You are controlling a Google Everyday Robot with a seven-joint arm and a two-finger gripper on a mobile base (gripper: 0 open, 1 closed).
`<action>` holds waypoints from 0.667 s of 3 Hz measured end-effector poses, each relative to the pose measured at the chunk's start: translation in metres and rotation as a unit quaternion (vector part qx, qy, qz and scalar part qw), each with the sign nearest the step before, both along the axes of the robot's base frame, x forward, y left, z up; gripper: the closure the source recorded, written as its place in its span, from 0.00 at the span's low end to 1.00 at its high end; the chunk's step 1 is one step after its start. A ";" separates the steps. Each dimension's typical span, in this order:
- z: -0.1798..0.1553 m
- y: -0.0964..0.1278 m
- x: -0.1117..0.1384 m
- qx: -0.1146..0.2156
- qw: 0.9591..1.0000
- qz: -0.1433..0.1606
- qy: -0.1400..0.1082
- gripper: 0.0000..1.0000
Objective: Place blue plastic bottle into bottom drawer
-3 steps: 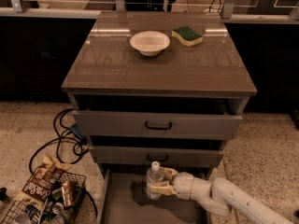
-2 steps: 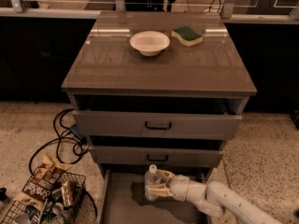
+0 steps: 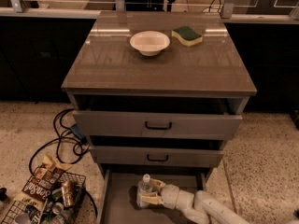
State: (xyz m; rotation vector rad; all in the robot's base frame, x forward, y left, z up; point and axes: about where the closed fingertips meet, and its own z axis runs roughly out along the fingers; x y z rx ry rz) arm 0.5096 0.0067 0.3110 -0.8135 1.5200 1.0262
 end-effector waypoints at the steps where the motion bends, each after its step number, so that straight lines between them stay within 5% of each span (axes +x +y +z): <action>1: -0.013 0.013 0.005 0.000 1.000 0.006 0.003 1.00; 2: -0.034 0.027 0.007 0.010 1.000 0.012 -0.004 1.00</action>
Offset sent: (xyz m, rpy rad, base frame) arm 0.0117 0.0390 -0.0644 0.0455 -0.0248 0.0301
